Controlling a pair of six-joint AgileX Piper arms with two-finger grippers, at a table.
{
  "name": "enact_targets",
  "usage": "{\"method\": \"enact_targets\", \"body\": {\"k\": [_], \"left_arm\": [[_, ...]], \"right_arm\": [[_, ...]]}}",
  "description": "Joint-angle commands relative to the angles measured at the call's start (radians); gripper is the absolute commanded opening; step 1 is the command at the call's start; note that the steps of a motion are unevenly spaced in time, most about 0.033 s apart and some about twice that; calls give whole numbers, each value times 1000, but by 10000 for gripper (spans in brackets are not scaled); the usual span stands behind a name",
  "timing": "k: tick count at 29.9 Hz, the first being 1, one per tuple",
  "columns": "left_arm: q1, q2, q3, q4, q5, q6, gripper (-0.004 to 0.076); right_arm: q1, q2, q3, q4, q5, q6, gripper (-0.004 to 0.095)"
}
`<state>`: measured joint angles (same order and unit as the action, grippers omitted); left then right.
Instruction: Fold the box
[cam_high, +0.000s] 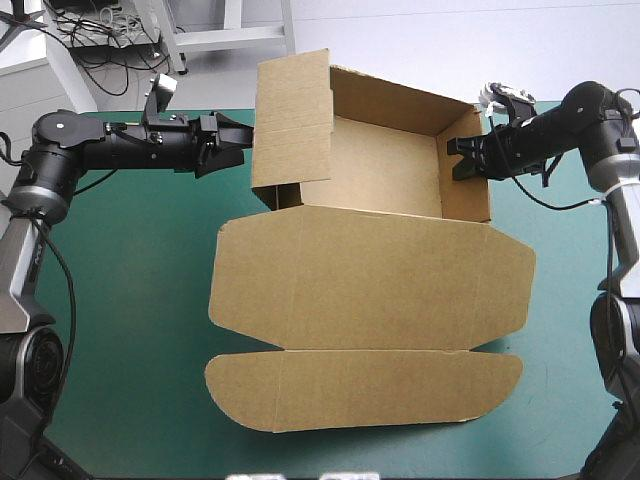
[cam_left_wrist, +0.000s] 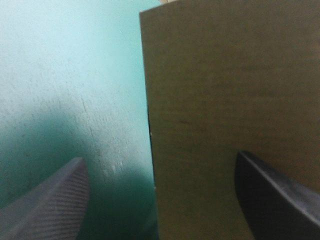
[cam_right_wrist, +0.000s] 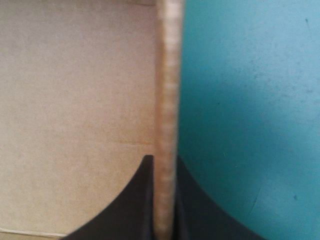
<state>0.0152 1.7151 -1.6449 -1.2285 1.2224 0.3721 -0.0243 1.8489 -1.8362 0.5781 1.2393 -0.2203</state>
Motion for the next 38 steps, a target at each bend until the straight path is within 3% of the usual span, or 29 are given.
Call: {"method": "enact_targets", "body": {"k": [1, 20, 29, 38], "left_arm": [[-25, -53, -32, -92, 63, 10, 573], [-60, -55, -40, -145, 63, 36, 573], [-164, -55, -40, 157, 63, 20, 573], [-244, -55, -40, 551, 15, -150, 573]], "right_arm": [[29, -41, -30, 71, -26, 2, -18], [126, 10, -30, 12, -118, 40, -18], [170, 10, -30, -103, -115, 91, -11], [255, 10, -30, -156, -141, 143, -10]]}}
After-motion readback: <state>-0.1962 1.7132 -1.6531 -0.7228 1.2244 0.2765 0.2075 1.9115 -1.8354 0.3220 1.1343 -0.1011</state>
